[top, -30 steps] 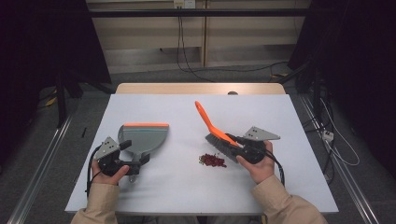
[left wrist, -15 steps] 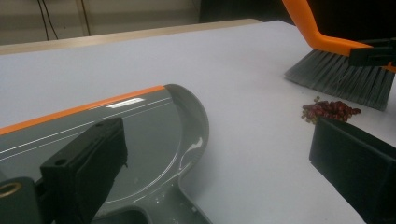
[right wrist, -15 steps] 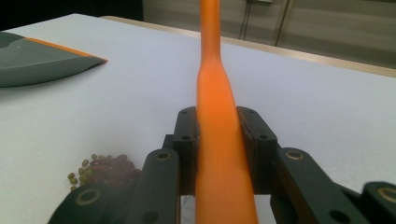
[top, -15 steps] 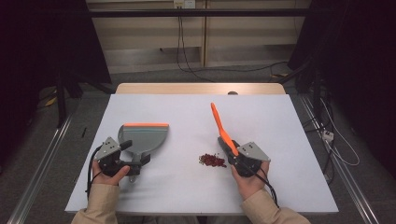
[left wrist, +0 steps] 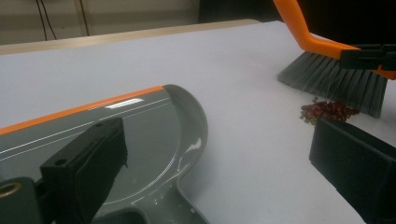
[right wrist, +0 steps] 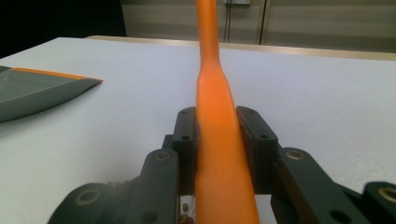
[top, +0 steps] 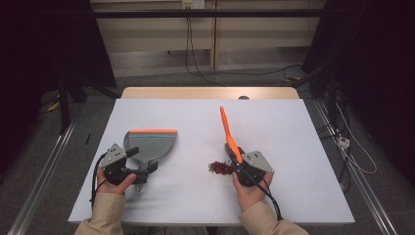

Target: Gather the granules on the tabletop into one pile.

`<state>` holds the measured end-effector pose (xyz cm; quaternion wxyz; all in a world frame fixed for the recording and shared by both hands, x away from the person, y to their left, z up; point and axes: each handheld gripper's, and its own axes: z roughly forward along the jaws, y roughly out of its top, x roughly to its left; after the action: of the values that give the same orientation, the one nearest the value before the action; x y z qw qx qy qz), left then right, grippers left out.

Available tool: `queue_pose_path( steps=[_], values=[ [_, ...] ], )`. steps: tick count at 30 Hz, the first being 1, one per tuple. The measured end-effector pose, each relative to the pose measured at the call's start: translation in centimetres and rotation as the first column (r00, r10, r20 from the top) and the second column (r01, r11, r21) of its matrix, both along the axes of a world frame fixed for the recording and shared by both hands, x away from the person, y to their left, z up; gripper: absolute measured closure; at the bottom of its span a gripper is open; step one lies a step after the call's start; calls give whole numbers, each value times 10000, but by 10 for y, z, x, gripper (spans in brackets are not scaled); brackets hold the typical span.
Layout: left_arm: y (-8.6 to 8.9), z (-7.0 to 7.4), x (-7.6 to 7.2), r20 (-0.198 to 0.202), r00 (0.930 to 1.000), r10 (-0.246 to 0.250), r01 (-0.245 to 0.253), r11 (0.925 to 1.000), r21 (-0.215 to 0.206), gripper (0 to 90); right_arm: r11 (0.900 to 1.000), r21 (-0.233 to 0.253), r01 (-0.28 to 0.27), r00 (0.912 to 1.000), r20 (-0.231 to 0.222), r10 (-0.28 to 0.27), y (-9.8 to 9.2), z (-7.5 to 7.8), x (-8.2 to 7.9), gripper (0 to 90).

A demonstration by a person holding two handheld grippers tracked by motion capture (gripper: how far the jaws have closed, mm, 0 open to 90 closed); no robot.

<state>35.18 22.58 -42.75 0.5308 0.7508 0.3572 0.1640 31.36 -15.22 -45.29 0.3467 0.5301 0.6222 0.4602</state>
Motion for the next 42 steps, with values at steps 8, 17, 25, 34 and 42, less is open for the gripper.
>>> queue_pose_path(
  steps=[8, 17, 25, 34, 42],
  values=[
    [0, 0, 0, 0, 10000, 5, -5, 10000, -28, 40, 9994, 338, 19, 10000, 33, -20, 9, -1, 5, 711],
    [1, 1, -1, 58, 10000, 8, -8, 10000, 13, 40, 9981, 605, -113, 9998, 157, 103, 3, 2, 15, 712],
    [-1, 2, -4, -38, 10000, 3, -3, 9999, 143, 40, 9974, 602, -403, 9992, -9, 404, -30, 14, 17, 712],
    [-8, 0, -5, -300, 9995, -111, 123, 9990, 427, 39, 9964, -12, -851, 9933, -786, 848, -56, 10, 16, 709],
    [-7, 1, -7, -448, 9989, -112, 139, 9981, 599, 41, 9916, -198, -1279, 9736, -1933, 1217, -59, 23, 22, 645]
  ],
)
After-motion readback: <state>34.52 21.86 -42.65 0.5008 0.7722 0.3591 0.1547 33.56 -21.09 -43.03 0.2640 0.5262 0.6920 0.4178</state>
